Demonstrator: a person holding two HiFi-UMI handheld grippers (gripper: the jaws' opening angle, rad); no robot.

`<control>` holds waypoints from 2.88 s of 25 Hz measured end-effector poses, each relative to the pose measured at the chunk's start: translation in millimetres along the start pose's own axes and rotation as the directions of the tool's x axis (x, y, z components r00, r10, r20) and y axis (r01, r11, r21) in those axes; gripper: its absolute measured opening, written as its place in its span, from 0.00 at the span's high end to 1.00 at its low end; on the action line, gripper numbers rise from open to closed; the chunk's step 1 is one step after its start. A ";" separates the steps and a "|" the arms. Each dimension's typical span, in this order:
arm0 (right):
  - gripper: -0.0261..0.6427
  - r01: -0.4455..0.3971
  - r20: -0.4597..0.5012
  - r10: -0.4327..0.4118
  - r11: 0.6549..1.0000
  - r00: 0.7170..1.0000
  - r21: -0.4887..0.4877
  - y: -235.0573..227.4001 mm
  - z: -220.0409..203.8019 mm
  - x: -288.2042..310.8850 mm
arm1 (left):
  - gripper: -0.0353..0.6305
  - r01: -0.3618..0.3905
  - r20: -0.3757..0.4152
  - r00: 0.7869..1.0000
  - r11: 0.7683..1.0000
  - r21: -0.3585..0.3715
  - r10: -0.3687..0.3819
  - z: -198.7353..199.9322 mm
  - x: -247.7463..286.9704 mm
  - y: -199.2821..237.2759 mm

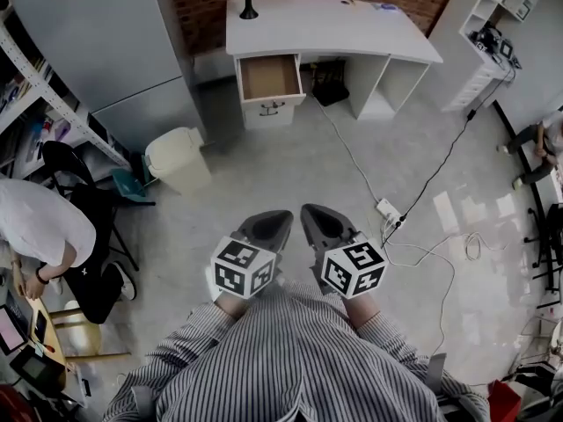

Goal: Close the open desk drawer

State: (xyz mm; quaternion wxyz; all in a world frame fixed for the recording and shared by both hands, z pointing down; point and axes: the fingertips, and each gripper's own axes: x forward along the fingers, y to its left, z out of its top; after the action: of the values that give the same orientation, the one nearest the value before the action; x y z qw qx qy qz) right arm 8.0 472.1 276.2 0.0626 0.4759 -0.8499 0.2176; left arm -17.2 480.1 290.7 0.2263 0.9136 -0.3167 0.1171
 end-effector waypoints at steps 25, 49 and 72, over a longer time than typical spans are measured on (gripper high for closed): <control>0.94 0.032 0.000 -0.032 0.999 0.999 -0.022 -87.7 69.2 122.1 | 0.93 0.002 0.020 1.000 1.000 0.023 -0.002 96.6 102.0 118.1; 0.94 0.071 -0.016 -0.070 0.997 0.997 0.039 -148.3 127.6 289.1 | 0.93 0.072 -0.039 0.997 0.997 0.017 -0.071 168.9 184.2 272.0; 0.94 -0.048 -0.080 0.049 0.999 0.996 0.011 -239.2 176.6 378.1 | 0.93 -0.048 -0.051 0.998 0.997 -0.058 0.045 208.5 281.0 347.1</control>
State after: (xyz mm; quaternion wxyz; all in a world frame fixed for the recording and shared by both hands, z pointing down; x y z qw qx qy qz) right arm 21.9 -7.5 310.4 0.0893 0.4463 -0.8569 0.2421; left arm -4.8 -11.2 327.4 0.2584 0.8957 -0.3355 0.1356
